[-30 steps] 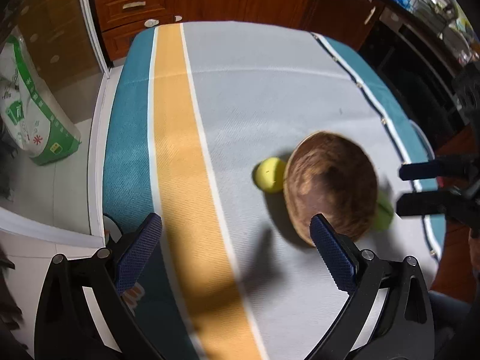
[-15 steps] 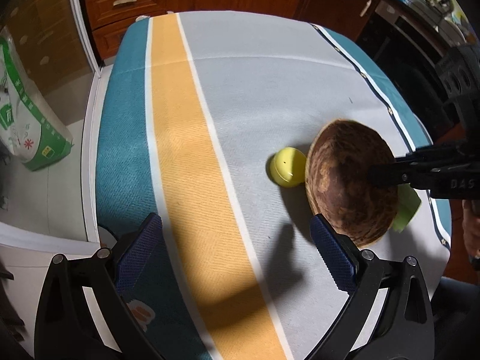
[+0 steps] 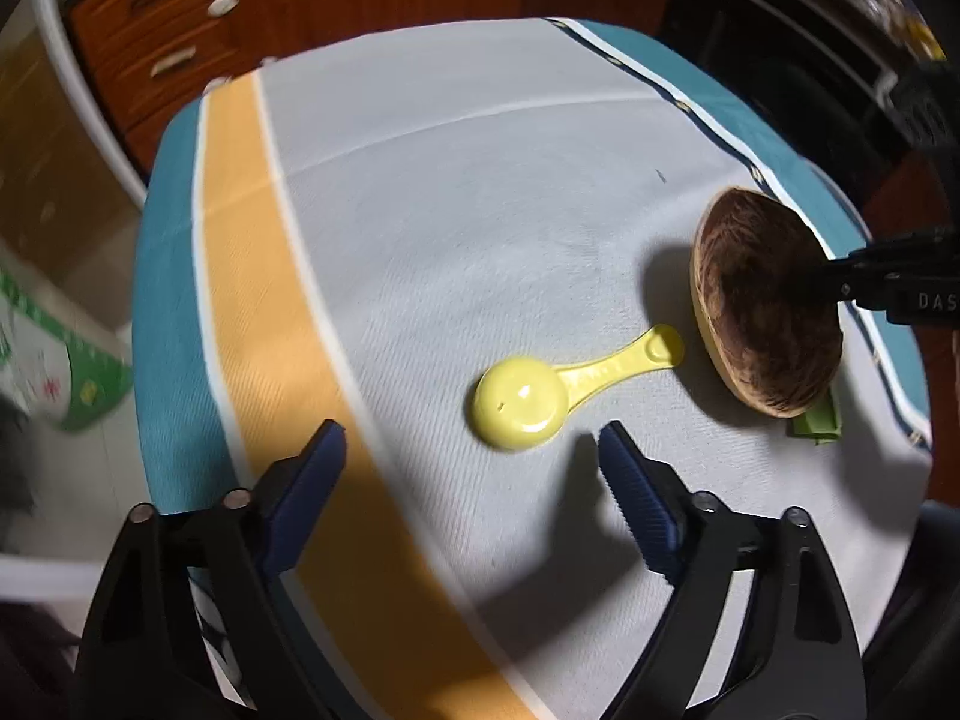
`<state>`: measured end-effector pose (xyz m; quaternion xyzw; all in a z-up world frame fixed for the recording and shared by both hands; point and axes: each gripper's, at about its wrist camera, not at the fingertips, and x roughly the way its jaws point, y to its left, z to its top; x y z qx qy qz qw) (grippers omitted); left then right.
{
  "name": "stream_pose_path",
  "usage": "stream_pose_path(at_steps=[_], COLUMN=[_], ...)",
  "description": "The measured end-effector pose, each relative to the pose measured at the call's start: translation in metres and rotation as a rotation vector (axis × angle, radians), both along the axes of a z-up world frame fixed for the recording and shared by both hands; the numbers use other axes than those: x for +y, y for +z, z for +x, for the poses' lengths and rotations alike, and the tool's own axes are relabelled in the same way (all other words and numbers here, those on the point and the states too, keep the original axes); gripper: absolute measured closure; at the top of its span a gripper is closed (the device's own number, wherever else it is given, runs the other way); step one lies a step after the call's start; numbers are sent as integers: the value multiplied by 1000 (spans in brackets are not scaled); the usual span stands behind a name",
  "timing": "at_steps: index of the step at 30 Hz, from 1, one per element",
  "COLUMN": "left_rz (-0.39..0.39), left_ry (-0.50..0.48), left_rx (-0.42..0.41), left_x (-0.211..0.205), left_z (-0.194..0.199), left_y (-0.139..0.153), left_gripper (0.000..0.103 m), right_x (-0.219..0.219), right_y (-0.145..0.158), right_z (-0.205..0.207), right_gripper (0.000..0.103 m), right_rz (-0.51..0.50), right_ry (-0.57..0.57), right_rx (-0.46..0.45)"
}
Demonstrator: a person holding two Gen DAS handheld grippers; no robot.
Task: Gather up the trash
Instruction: 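Grasp the coconut-shell bowl with the right gripper while the left gripper grasps the yellow scoop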
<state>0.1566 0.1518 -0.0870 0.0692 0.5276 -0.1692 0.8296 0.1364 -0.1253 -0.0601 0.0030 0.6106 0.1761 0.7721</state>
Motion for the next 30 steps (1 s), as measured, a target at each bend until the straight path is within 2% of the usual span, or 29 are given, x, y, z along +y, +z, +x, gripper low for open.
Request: stream_pose_path(at_steps=[3, 4, 5, 6, 7, 10, 13, 16, 19, 20, 22, 24, 25, 27, 29, 30], left_rz=[22, 33, 38, 35, 37, -23, -46, -48, -10, 0, 36, 90, 98, 85, 65, 65], left_ry=[-54, -68, -82, -94, -96, -102, -141, -177, -210, -220, -251, -277, -287, -283, -275, -279], left_rx=[-9, -16, -23, -25, -31, 7, 30, 43, 34, 32, 29, -1, -7, 5, 12, 10], left_x=[-8, -10, -12, -13, -13, -13, -21, -28, -36, -38, -44, -50, -52, -52, -53, -56], left_z=[3, 1, 1, -1, -2, -9, -20, -28, -32, -31, -31, -31, -30, -27, -26, -27], left_y=[1, 2, 2, 4, 5, 7, 7, 7, 7, 7, 5, 4, 3, 3, 5, 6], left_gripper=[30, 38, 42, 54, 71, 72, 72, 70, 69, 67, 53, 43, 43, 44, 55, 69], right_x=[-2, -2, -1, 0, 1, 4, 2, 2, 4, 5, 5, 6, 6, 5, 6, 8], right_y=[-2, -3, -3, -3, -4, -5, -6, -10, -10, -10, -9, -9, -9, -9, -9, -9], right_z=[1, 1, 1, 0, 0, 0, 1, 1, 0, 0, 0, 0, 1, 1, 1, 1], right_gripper=[94, 93, 93, 93, 92, 90, 89, 87, 86, 86, 85, 84, 84, 84, 83, 80], right_rz=[0, 0, -2, -3, -2, -8, -6, -2, -3, -6, -14, -21, -25, -26, -31, -32], right_ry=[-2, -3, -3, -3, -2, -4, -10, -17, -17, -14, -5, 1, 4, 8, 17, 22], right_rx=[-2, -3, -3, -3, -1, -3, -1, 7, 4, 4, -1, -2, -4, -6, -9, -10])
